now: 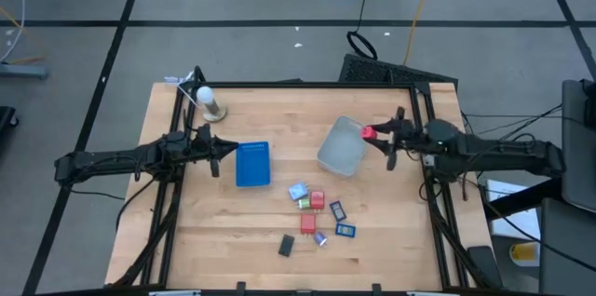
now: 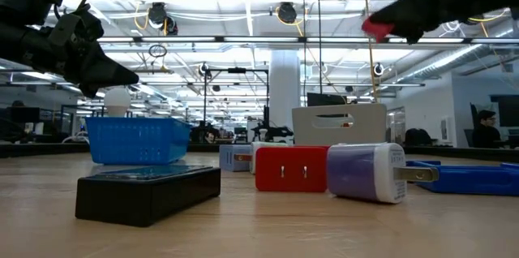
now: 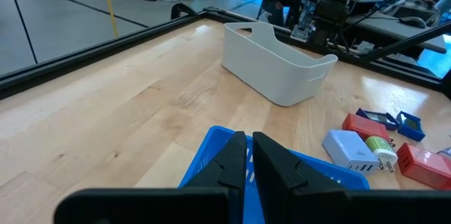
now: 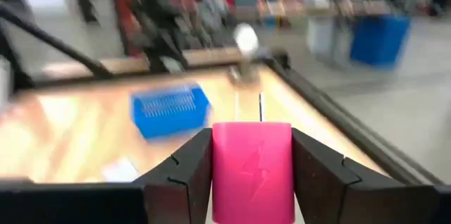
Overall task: Pick & Place Office items
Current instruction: Put the pink charger adapter into the gray bin
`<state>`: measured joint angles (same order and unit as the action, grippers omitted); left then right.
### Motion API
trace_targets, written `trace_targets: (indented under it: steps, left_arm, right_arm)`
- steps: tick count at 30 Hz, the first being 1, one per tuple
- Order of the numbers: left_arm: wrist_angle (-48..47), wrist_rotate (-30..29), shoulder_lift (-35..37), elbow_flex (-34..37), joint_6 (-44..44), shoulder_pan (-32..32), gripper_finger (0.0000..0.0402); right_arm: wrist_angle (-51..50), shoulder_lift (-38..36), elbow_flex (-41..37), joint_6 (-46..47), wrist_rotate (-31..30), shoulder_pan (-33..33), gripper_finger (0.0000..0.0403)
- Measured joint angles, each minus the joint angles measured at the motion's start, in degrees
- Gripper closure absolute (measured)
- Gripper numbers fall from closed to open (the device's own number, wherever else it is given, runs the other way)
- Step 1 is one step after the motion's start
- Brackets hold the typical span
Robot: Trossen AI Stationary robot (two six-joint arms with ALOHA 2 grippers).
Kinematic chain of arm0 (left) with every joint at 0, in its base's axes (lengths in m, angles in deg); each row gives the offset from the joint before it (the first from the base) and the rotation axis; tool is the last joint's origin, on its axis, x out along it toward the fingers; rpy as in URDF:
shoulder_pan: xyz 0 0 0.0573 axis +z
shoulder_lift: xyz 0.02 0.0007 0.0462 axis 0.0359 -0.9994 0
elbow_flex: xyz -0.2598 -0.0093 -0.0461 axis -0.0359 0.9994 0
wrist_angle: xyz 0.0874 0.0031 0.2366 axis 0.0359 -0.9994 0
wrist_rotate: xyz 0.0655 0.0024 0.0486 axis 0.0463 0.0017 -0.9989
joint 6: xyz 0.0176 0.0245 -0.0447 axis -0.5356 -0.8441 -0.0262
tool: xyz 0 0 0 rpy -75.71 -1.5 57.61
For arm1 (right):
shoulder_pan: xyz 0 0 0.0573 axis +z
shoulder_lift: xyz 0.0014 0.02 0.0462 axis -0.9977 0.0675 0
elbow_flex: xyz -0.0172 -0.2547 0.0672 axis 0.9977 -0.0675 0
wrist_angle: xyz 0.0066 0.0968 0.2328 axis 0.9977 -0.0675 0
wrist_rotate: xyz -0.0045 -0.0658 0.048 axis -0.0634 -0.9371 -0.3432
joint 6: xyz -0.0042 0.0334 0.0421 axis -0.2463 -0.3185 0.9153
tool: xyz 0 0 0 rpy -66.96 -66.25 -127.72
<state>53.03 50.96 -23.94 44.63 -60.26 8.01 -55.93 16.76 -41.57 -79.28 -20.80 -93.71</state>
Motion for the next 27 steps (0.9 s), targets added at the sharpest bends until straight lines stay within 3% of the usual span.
trace_targets:
  steps: [6,27]
  left_arm:
    - [0.0,0.0,0.0,0.0,0.0,0.0,0.0376]
    - [0.0,0.1,0.0,0.0,0.0,0.0,0.0376]
  right_arm:
    - [-9.1,10.3,8.2,0.7,-2.6,-2.2,0.0253]
    - [-9.7,35.1,8.7,2.9,-2.4,-5.2,0.025]
